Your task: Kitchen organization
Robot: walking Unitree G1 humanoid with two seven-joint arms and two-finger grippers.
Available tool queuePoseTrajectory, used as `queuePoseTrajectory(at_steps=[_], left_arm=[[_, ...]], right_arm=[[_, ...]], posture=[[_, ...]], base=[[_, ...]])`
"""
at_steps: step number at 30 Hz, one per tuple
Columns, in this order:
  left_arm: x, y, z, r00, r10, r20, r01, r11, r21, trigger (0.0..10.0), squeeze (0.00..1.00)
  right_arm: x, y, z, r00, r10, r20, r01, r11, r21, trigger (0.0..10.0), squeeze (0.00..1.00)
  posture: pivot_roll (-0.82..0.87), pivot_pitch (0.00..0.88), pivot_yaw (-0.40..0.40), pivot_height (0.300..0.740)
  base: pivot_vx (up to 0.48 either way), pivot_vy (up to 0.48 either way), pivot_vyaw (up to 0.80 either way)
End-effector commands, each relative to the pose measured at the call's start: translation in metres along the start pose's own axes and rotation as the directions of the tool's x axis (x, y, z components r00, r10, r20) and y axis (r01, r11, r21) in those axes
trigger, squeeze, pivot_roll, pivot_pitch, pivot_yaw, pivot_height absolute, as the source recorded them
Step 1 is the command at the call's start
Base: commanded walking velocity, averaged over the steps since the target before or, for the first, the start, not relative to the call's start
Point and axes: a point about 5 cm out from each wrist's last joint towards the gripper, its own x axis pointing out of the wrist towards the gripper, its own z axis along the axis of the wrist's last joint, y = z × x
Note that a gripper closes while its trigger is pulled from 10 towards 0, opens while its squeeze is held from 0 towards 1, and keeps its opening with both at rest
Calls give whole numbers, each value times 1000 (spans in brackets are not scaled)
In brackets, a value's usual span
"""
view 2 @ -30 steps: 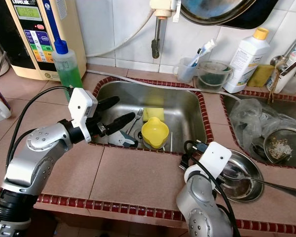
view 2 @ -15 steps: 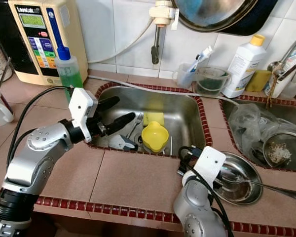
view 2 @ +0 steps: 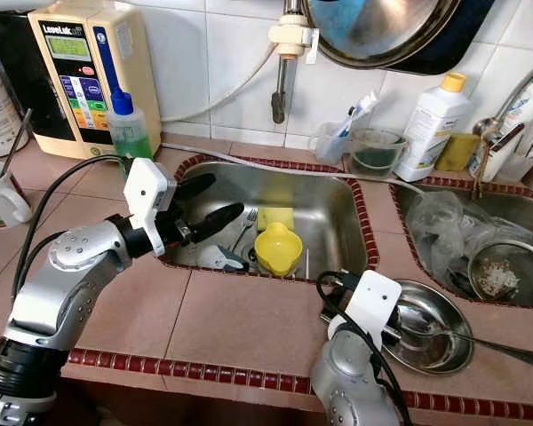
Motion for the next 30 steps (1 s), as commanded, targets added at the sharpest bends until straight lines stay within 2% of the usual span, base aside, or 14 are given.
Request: queuePoseTrajectory(at_steps=[1, 30], left_arm=[[2, -1, 3, 1000, -12, 5, 12, 1000, 11, 10000, 0], [2, -1, 3, 1000, -12, 5, 12, 1000, 11, 10000, 0]], right_arm=[[-40, 51, 28, 926, 291, -240, -172, 893, 416, 10000, 0], [-40, 51, 28, 926, 291, -240, -172, 893, 416, 10000, 0]], posture=[[-137, 111, -23, 740], [-137, 111, -23, 740]], base=[[0, 0, 0], [0, 0, 0]])
